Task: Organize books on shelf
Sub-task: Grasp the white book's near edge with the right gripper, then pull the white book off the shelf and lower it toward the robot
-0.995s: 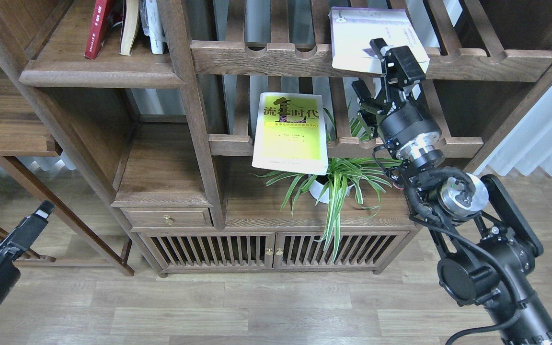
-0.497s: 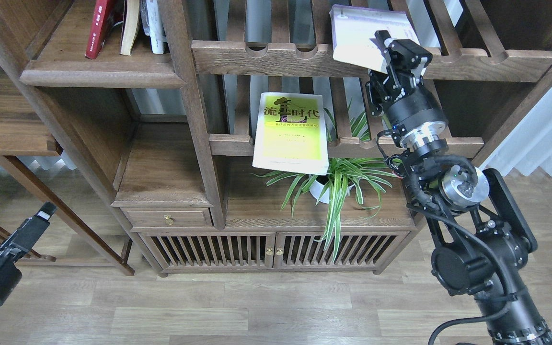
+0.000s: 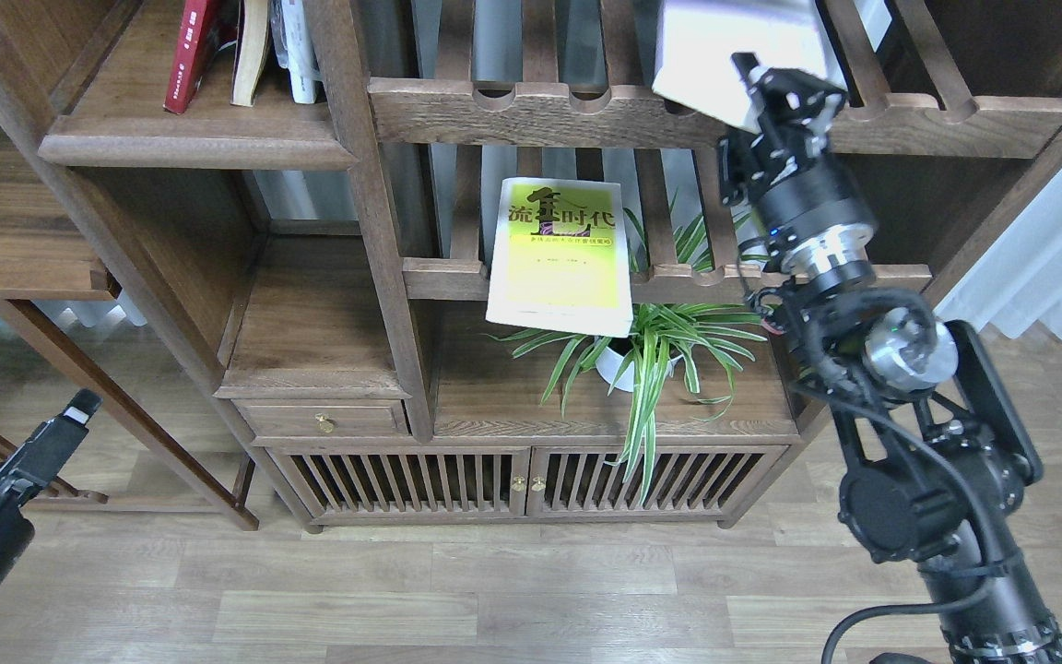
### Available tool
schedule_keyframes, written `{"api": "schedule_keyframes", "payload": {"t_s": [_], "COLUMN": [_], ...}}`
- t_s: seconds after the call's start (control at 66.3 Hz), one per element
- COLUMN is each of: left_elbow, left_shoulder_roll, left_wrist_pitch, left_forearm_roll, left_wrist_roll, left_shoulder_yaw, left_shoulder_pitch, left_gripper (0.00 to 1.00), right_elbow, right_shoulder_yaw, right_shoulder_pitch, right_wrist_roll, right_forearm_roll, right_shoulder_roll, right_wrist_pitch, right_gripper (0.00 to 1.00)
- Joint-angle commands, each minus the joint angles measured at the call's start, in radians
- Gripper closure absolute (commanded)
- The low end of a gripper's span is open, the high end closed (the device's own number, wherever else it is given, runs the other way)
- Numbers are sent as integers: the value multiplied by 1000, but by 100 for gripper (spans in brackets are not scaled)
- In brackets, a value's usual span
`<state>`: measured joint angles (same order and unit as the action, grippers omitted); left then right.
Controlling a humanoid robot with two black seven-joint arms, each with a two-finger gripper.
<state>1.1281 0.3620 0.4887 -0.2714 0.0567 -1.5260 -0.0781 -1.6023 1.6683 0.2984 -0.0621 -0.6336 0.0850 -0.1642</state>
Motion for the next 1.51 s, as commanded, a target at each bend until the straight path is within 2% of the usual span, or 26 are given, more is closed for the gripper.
{"api": "schedule_keyframes", "payload": {"t_s": [0.0, 0.121, 0.136, 0.211, 0.407, 0.528, 0.829, 0.874, 0.995, 1.251, 1.492], "left_elbow": [-7, -13, -17, -21, -33, -34, -45, -42, -48, -91, -88], "left_shoulder_roll": [-3, -6, -9, -9, -12, -12, -26, -28, -31, -66, -72], "left_wrist_pitch": [0, 0, 0, 0, 0, 0, 0, 0, 0, 0, 0], "left_forearm_roll": [0, 0, 0, 0, 0, 0, 11, 9, 9, 32, 123], "left_wrist_roll": [0, 0, 0, 0, 0, -1, -8, 3, 3, 5, 3], "left_shoulder_yaw": [1, 9, 12, 20, 26, 32, 75, 116, 141, 148, 248], "left_shoulder_pitch": [0, 1, 1, 0, 0, -2, -9, -47, -57, -45, -71], "left_gripper": [0, 0, 0, 0, 0, 0, 0, 0, 0, 0, 0], "right_elbow": [-4, -13, -14, -14, -8, 5, 50, 53, 71, 165, 191], "right_shoulder_yaw": [108, 163, 178, 183, 183, 179, 169, 156, 131, 10, -148], "right_shoulder_pitch": [-76, -171, -230, -300, -461, -530, -665, -705, -742, -737, -716], "right_wrist_roll": [10, 31, 44, 59, 111, 116, 119, 139, 143, 146, 160], "right_forearm_roll": [-61, -116, -141, -155, -164, -169, -167, -169, -166, -146, -100], "right_shoulder_roll": [39, 85, 104, 124, 124, 121, 119, 116, 102, 102, 116], "right_wrist_pitch": [9, 52, 90, 138, 236, 276, 328, 328, 330, 335, 342], "right_gripper": [95, 95, 95, 95, 95, 95, 94, 94, 93, 88, 87]}}
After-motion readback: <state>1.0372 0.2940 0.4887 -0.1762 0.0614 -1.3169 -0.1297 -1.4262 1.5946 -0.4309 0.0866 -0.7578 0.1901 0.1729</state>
